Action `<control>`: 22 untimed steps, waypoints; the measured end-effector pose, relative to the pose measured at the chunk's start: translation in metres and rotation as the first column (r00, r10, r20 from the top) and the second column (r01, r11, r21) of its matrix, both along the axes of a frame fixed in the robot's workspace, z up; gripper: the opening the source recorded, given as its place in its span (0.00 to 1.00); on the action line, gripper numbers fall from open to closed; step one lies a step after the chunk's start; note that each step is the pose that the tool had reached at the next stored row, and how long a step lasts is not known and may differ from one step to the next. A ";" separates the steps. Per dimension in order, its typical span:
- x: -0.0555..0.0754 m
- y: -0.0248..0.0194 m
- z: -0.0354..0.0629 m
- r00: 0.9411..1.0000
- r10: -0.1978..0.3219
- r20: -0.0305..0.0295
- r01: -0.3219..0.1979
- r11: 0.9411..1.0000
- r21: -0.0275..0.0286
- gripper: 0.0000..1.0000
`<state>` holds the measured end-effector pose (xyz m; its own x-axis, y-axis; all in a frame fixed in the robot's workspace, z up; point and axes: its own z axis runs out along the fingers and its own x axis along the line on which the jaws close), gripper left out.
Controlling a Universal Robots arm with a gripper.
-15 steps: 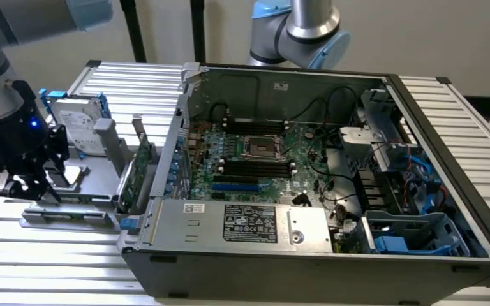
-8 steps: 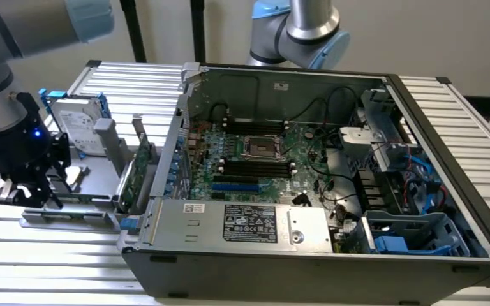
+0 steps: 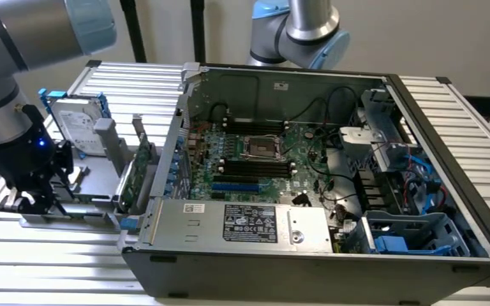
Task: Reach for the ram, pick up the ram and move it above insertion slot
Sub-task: 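Pick up the ram and move it above insertion slot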
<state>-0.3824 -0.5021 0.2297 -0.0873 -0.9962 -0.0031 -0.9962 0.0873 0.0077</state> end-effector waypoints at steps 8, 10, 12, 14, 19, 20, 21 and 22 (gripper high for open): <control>0.000 -0.0001 -0.0138 1.000 0.004 0.000 -0.004 1.000 0.000 0.36; 0.000 -0.0001 -0.0168 1.000 0.005 0.000 -0.005 1.000 0.000 0.36; 0.000 -0.0002 -0.0196 1.000 0.007 0.000 -0.007 1.000 0.000 0.36; 0.000 -0.0002 -0.0220 1.000 0.010 0.000 -0.010 1.000 0.000 0.36; -0.002 -0.0002 -0.0261 1.000 0.022 0.000 -0.022 1.000 0.000 0.36; -0.002 -0.0002 -0.0267 1.000 0.025 0.000 -0.025 1.000 0.000 0.36; -0.002 -0.0002 -0.0273 1.000 0.029 0.000 -0.029 1.000 0.001 0.36; -0.002 -0.0002 -0.0277 0.999 0.033 0.000 -0.033 0.999 0.002 0.36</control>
